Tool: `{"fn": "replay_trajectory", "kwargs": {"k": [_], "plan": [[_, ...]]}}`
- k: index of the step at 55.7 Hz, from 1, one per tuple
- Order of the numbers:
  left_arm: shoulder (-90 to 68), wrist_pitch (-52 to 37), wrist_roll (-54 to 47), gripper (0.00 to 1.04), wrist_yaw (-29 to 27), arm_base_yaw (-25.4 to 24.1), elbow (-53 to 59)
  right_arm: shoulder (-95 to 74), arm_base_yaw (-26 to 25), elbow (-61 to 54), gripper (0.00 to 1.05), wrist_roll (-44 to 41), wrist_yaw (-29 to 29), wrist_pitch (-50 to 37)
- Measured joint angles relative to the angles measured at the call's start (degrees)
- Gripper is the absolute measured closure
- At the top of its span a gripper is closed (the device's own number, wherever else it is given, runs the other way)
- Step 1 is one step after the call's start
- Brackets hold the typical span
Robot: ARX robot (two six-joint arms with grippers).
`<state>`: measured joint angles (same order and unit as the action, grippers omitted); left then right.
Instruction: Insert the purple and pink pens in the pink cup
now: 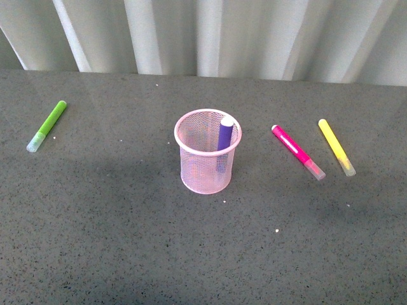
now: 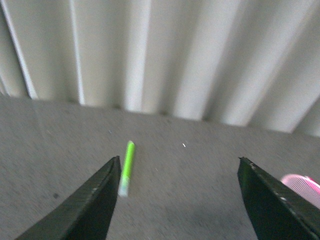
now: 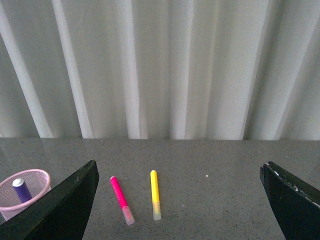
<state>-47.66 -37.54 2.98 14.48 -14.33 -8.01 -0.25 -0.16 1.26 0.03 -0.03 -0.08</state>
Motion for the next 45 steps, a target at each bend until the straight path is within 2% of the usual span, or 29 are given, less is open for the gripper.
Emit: {"fn": "replay_trajectory", "kwargs": {"k": [3,6,12,18,27,32,45], "plan": [[2.21,-0.42,-0.83,0.48,-0.74,0.42,0.98,0.00,0.00,0.00,0.07,0.02,0.00,0.00],[5.35,0.83,-1.55,0.63,-2.64,1.88,2.32,0.00,0.00,0.00,0.07,0.02,0.00,0.00],[9.16,3.87,-2.08,0.84,-4.83,4.42,4.11,0.00,0.00,0.00,0.07,0.00,0.00,0.00],[12.35,5.86,-2.32,1.00,-6.25,5.88,4.87,0.00,0.00,0.00,0.07,0.02,0.00,0.00],[15.80,6.29,-2.56,1.01,-8.57,8.04,7.02,0.00,0.00,0.00,0.07,0.02,0.00,0.00],[18.23,8.68,-2.56,1.01,-14.10,12.57,7.50,0.00,0.00,0.00,0.07,0.02,0.00,0.00],[25.27,14.91,-2.56,1.01,-14.36,14.29,7.50,0.00,0.00,0.00,0.07,0.02,0.00,0.00]]}}
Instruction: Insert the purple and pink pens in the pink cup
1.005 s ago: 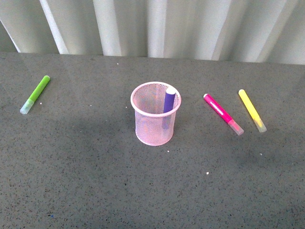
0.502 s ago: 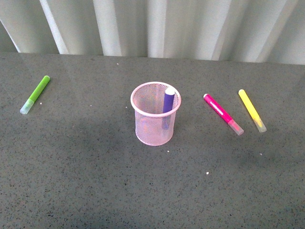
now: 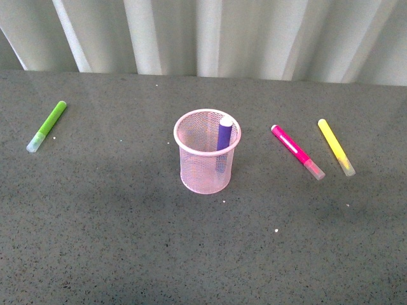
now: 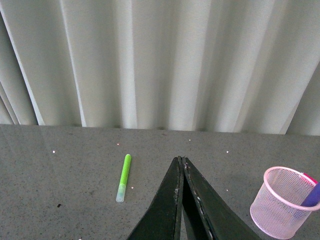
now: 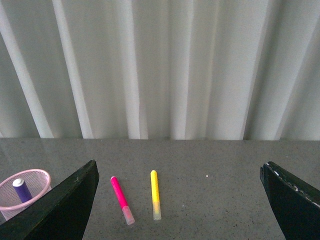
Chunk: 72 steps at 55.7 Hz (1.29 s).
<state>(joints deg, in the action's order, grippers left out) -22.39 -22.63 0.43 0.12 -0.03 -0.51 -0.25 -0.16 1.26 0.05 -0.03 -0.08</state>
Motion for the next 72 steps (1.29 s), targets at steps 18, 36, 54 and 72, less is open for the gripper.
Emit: {"fn": "replay_trajectory", "kwargs": {"k": [18,36,54,72], "plan": [[7.13,7.17,0.00,1.01,-0.04,0.00,0.00,0.00,0.00,0.00,0.07,-0.02,0.00,0.00],[13.42,13.44,0.00,1.01,-0.04,0.00,0.00,0.00,0.00,0.00,0.07,-0.02,0.00,0.00],[22.14,22.53,0.00,1.01,-0.11,0.00,-0.02,0.00,0.00,0.00,0.07,0.00,0.00,0.00],[22.16,22.60,0.00,0.45,-0.13,0.00,-0.02,-3.32,0.31,2.80,0.07,2.60,-6.43,7.02]]}}
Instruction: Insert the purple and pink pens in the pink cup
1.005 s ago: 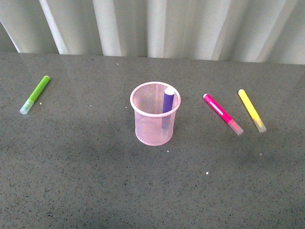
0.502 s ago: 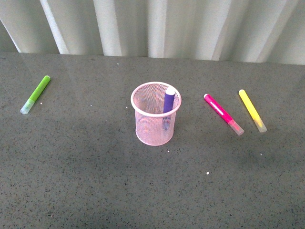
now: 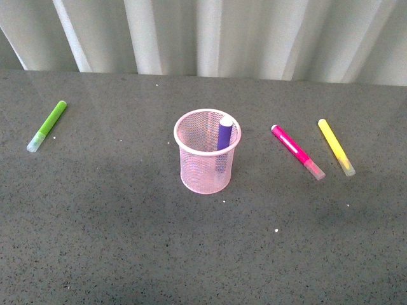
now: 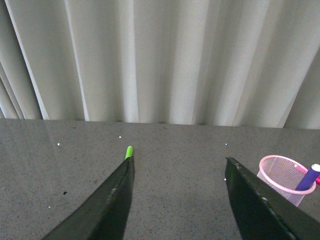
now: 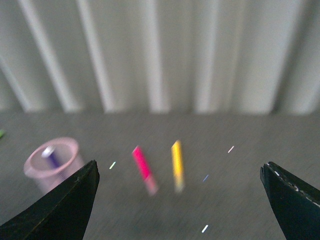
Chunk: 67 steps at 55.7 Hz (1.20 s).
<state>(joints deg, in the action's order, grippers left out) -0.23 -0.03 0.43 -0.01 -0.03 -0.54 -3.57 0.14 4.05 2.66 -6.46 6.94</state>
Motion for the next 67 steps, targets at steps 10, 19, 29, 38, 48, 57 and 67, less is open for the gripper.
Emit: {"fn": "replay_trajectory", "kwargs": {"k": [10,19,29,38,48,57,67], "plan": [[-0.02,0.00,0.00,0.15,0.02,0.02,0.00,-10.80,7.32,12.44,0.07,2.82,-4.57,0.66],[0.04,0.00,-0.09,0.07,0.00,0.02,0.00,-24.83,5.53,22.10,0.07,-0.79,-0.11,-17.29],[0.04,0.00,-0.11,0.07,0.02,0.02,0.00,-57.00,4.31,33.38,0.07,-5.25,9.51,-33.75],[0.04,0.00,-0.13,0.07,0.02,0.02,0.00,-82.75,5.60,47.95,0.07,-6.40,9.57,-21.51],[0.04,0.00,-0.13,0.07,0.00,0.02,0.00,-106.27,7.91,62.25,0.07,-7.65,10.34,-1.49],[0.04,0.00,-0.13,0.07,0.00,0.02,0.00,-115.89,8.59,65.59,0.07,-5.11,9.14,3.45],[0.04,0.00,-0.13,0.07,0.00,0.02,0.00,-118.84,9.53,66.55,0.07,-2.99,7.06,1.20]]}}
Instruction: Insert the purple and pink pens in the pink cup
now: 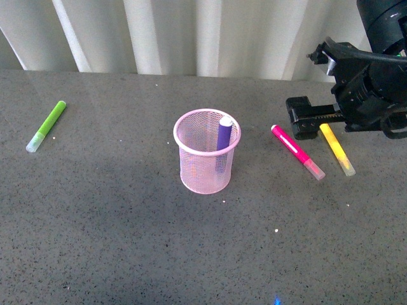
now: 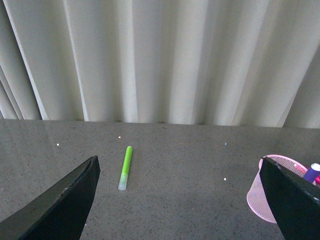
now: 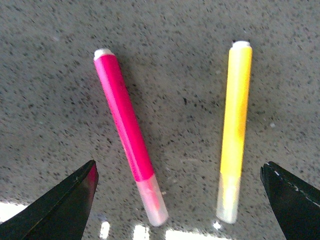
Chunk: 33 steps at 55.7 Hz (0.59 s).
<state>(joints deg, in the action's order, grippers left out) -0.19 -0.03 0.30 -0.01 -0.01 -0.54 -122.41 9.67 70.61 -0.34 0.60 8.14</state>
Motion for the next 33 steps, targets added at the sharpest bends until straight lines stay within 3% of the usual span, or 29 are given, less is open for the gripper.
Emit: {"fn": "replay_trajectory", "kwargs": {"k": [33], "plan": [[0.00,0.00,-0.02,0.07,0.00,0.00,0.00,-12.63,2.56,14.25,0.07,1.55,-1.09,2.32]]}}
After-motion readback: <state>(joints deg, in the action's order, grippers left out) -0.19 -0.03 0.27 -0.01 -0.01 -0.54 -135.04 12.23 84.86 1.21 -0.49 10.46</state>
